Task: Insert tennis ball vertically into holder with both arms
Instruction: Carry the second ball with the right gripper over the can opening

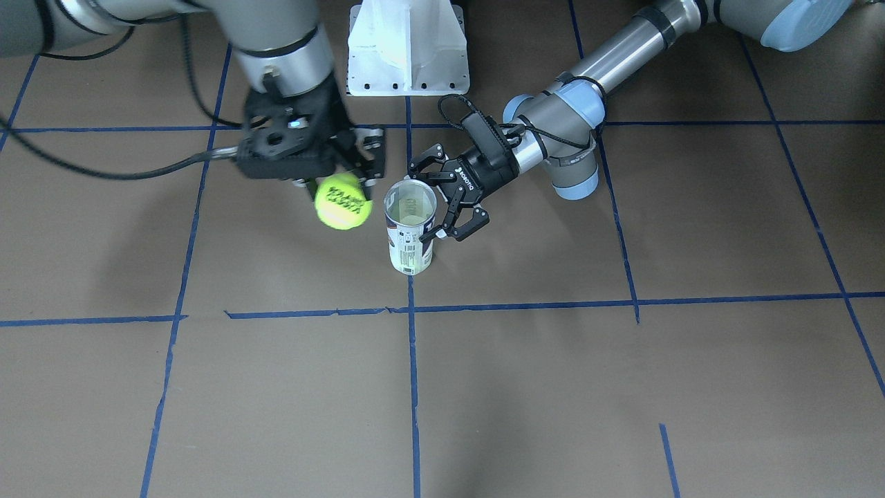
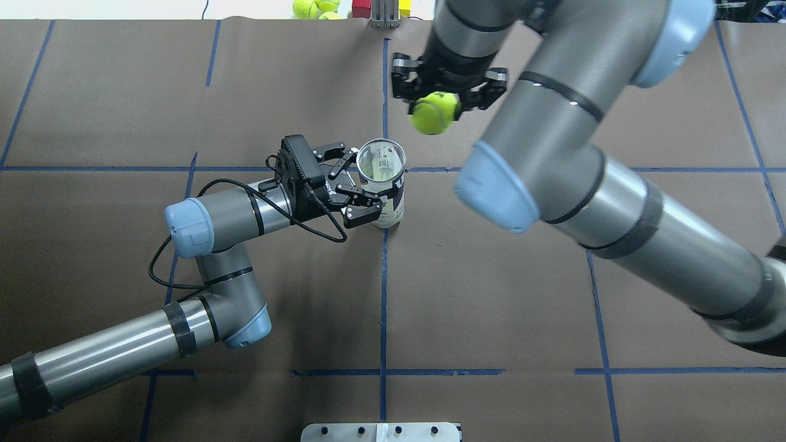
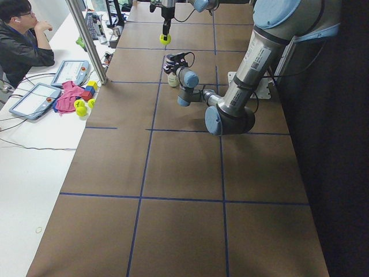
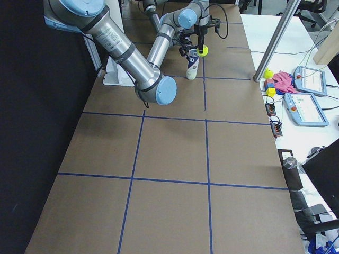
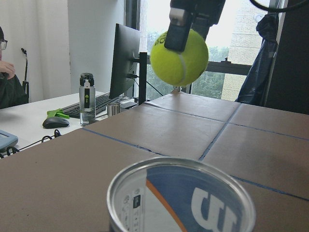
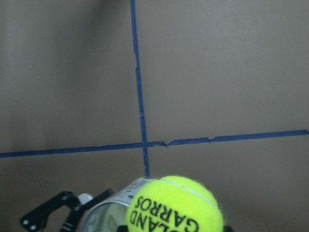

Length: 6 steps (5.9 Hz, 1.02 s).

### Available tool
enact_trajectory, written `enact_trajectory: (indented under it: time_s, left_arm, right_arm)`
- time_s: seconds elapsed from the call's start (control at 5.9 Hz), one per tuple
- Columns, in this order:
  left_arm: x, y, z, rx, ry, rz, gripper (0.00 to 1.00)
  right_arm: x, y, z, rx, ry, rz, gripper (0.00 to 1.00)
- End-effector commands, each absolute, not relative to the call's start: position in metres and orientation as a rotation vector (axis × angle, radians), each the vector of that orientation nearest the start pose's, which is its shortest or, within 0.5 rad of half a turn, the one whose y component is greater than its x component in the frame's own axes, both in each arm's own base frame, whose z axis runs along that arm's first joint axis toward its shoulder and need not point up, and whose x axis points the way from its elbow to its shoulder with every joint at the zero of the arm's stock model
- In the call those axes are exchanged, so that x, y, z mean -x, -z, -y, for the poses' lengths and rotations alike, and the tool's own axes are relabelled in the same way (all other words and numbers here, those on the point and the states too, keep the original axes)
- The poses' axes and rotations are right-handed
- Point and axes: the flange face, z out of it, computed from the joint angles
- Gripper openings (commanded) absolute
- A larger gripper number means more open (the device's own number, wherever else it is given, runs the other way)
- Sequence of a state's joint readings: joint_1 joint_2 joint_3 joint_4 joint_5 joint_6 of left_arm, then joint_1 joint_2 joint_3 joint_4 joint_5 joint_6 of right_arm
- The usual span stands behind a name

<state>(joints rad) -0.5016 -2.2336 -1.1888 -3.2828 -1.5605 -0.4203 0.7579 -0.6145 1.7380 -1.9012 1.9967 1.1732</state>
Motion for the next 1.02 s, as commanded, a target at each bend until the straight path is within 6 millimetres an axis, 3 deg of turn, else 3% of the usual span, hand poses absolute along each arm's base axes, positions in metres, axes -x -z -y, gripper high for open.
enact_trajectory:
  time_s: [0.0,0.51,0.68,0.85]
  left_arm:
    - [-0.539,-0.256,0.449,-1.487,-0.404,-1.363,0.84]
    - [-0.539,-0.257,0.449,-1.486,-0.406,-1.36,0.84]
    - [-0.539,-0.257,0.449,-1.486,-0.406,-1.36,0.84]
    - [-0.539,-0.257,0.449,-1.487,-0.406,-1.361,0.84]
  right_arm:
    - [0.455,-0.008,0.499,-0.059,-0.21,0.871,0.0]
    - [0.462,-0.016,0.492,-0.051,-0.2,0.86,0.04]
    - [0.464,-0.019,0.49,-0.046,-0.198,0.852,0.29]
    - [0.463,-0.021,0.488,-0.048,-0.196,0.853,0.99]
